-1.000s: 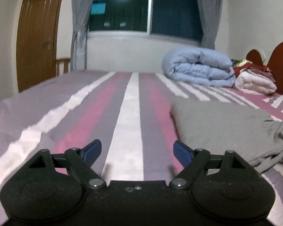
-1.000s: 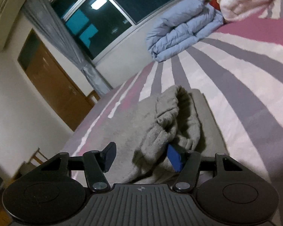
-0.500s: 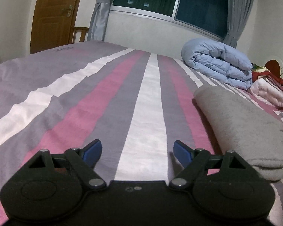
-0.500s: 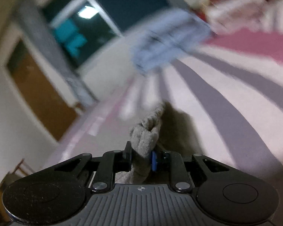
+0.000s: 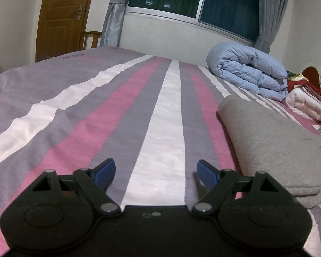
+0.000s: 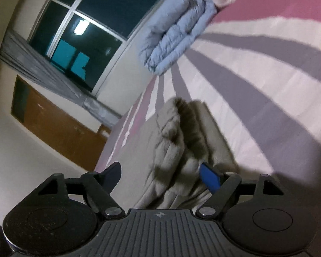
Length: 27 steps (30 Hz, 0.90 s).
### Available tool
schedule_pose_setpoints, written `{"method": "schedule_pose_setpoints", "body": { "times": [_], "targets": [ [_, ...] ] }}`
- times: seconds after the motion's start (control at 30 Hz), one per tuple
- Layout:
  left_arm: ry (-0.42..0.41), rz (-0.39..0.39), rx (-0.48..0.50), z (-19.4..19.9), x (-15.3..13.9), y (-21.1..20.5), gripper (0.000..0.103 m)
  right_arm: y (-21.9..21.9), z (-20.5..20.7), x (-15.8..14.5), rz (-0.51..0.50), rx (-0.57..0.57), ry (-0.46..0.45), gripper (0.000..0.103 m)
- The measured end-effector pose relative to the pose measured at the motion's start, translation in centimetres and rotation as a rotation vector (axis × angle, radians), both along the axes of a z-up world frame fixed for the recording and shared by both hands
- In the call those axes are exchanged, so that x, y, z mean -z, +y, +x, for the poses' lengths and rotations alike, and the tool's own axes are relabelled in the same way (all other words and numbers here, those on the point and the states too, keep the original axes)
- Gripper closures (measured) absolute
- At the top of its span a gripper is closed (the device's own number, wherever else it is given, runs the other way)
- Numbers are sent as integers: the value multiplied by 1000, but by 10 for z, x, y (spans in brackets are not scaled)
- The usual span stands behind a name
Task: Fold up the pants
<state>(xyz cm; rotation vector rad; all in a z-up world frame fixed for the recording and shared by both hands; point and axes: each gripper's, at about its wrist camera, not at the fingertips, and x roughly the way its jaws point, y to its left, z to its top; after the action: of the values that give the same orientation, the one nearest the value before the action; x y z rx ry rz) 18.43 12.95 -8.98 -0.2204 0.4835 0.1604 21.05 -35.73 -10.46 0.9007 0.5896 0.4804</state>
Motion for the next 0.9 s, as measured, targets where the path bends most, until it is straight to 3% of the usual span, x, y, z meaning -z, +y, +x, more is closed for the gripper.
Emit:
{"method": "schedule_pose_setpoints", "body": {
  "times": [0.17,0.2,0.23,0.33,0.43,0.5,0.53,0.63,0.83,0.9],
  "targets": [
    [1,-6,-6,0,0,2,26,17,20,6,-24,-21,30,25],
    [3,-7,-6,0,0,2,26,21,27,6,-38,-33,37,33],
    [5,-6,-7,1,0,1,26,27,34,7,-56,-42,45,57],
    [11,4,-5,3,1,0,26,35,36,-2,-100,-69,-8,66],
    [12,15,0,2,2,-1,26,27,21,-29,-21,-58,-170,66],
    [12,16,0,1,3,-1,26,20,16,-37,-4,-18,-229,67],
    [13,16,0,2,3,-1,26,18,18,-32,-23,13,-212,67],
    [18,25,-2,2,3,-2,26,18,43,16,-152,26,49,67],
    [20,35,-8,2,2,-4,26,15,36,17,-171,10,21,62],
    [16,41,-4,1,0,-7,26,10,31,13,-162,20,21,52]
  ]
}}
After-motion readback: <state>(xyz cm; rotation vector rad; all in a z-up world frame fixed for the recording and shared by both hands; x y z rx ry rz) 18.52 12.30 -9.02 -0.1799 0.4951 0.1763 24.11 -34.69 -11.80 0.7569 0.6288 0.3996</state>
